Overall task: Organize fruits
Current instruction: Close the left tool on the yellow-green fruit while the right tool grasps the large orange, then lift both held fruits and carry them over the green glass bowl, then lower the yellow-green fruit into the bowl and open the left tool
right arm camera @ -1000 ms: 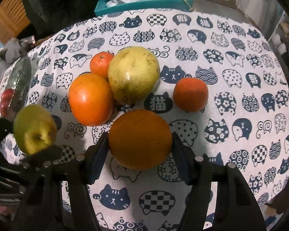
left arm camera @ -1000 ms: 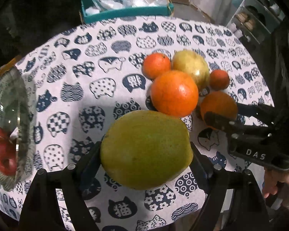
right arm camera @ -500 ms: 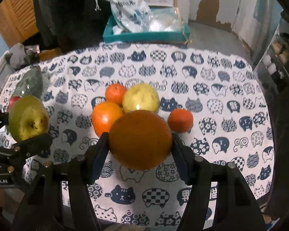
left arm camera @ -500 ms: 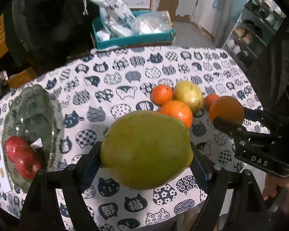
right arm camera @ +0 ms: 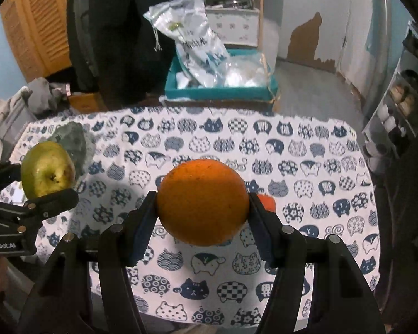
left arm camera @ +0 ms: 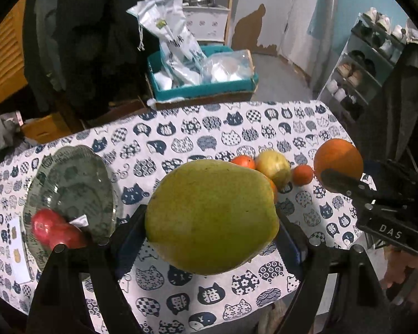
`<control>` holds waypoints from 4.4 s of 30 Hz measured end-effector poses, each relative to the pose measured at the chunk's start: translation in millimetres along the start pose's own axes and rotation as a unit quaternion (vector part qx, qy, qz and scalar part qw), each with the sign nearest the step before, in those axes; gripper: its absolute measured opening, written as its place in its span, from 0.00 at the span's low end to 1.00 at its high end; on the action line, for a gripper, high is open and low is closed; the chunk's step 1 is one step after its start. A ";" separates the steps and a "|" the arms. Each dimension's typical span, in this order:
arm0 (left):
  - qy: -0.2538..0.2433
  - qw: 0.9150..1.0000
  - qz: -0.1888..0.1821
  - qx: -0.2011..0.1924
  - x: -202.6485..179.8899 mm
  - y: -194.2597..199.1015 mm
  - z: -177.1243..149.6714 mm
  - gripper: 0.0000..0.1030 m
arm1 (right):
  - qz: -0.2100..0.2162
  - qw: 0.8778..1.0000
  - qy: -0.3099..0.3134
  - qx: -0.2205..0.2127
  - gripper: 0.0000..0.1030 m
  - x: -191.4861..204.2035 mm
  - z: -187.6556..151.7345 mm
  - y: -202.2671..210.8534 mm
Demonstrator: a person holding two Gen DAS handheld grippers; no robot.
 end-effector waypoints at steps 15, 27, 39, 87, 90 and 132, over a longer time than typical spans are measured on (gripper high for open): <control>-0.002 0.999 0.012 -0.050 20.9 36.9 20.1 0.83 | 0.023 0.999 0.017 -0.046 0.62 31.5 35.2 23.0; 0.007 0.997 0.033 -0.072 50.2 56.2 28.9 0.83 | 0.047 0.996 0.032 -0.066 0.62 64.6 57.3 28.2; 0.029 0.994 0.066 -0.080 100.2 61.2 33.4 0.83 | 0.072 0.995 0.047 -0.059 0.62 104.6 70.7 9.1; 0.132 0.982 0.110 0.077 251.3 -48.1 -38.5 0.83 | 0.148 0.985 0.063 0.063 0.62 247.7 61.7 -145.4; 0.122 0.983 0.113 0.079 249.2 -52.1 -38.3 0.83 | 0.148 0.985 0.060 0.064 0.62 247.4 61.8 -146.7; 0.156 0.975 0.137 0.080 270.1 -46.1 -36.0 0.84 | 0.141 0.985 0.046 0.092 0.62 234.0 49.2 -157.1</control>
Point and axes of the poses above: each gripper's, at about its wrist camera, not at the fingertips, and y roughly against the way its jaws point, x to its left, z to its top, the point moved 2 cm from there along -y, roughly the way its jaws point, and after that the axes turned 13 degrees about -x, right-handed, at the moved point
